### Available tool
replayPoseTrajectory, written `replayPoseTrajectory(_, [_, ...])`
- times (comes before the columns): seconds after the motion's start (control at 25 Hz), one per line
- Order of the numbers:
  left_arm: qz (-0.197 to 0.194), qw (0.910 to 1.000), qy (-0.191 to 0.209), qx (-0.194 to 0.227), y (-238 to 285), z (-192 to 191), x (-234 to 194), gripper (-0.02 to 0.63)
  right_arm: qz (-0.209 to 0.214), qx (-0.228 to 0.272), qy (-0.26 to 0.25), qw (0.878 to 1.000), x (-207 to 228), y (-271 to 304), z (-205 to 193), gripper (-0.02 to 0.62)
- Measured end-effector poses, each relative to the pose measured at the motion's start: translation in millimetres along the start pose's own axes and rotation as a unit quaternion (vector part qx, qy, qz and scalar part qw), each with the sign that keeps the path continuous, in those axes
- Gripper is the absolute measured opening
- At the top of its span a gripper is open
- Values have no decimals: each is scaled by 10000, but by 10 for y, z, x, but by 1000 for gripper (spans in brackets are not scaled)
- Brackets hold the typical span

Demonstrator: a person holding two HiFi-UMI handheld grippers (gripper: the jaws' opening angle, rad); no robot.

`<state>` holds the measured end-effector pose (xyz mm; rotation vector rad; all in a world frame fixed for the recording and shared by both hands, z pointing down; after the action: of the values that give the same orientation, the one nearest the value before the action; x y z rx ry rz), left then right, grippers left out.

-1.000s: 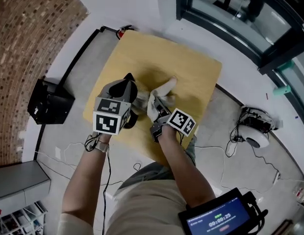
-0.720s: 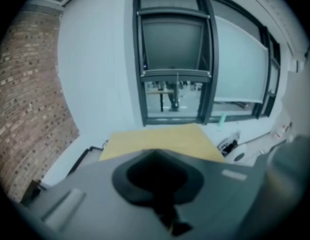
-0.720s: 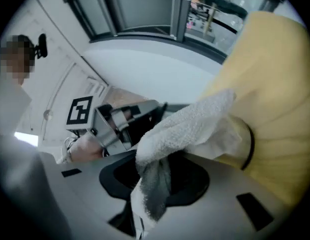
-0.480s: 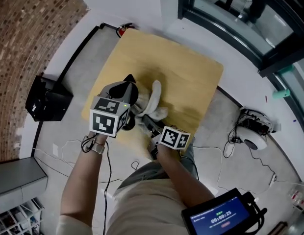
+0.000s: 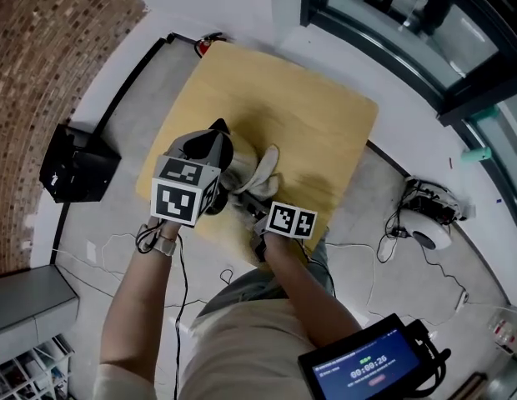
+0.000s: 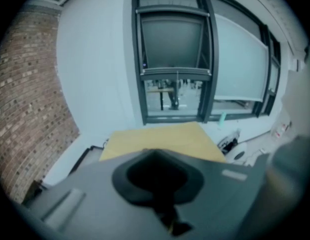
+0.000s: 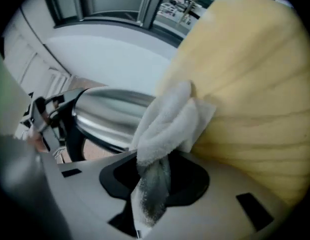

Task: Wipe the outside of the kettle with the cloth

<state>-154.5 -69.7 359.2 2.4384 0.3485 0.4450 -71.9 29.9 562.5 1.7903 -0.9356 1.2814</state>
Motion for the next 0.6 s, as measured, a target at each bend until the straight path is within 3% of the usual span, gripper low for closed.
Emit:
replayPoseTrajectory(0.08, [74, 10000, -22, 21, -1, -13, -11, -12, -247, 188, -40, 9995, 62, -55, 191, 132])
replayPoseTrajectory(0.12, [99, 9999, -51, 30, 1, -18, -34, -12, -168, 394, -239, 9988, -57, -89, 357, 130])
replayPoseTrajectory(0.24, [98, 9999, -87, 54, -5, -29, -71, -12, 879, 1387, -923, 9821, -712, -158, 910, 132])
replayPoseTrajectory(0.28, [112, 9999, -74, 59, -6, -31, -64, -12, 1121, 1491, -1235, 9747, -900, -127, 1017, 132])
replayPoseTrajectory(0.36, [154, 9999, -55, 39, -3, -28, -32, -12, 1196, 1416, -1600, 9696, -978, -19, 1076, 132])
replayPoseTrajectory(0.4, [172, 9998, -49, 28, 1, -25, -19, -12, 1115, 1465, -1415, 9727, -830, 11, 1077, 132])
replayPoseTrajectory(0.52, [191, 9998, -63, 13, 9, -26, -16, -11, 478, 1521, -222, 9870, -105, -9, 1040, 132])
replayPoseTrajectory(0.6, [213, 9997, -71, 18, 8, -30, -6, -11, 301, 1304, -122, 9909, -34, -58, 994, 132])
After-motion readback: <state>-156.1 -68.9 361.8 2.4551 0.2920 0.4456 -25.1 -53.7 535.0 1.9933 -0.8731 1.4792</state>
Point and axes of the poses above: the fingertips, and each gripper's own axes: y forward along the fingers, x to its right, z out of its top, the point moved 5 cm from there along -y, backward along the fingers, and after that the axes turned 13 degrees about z, right-handed, at the moved point
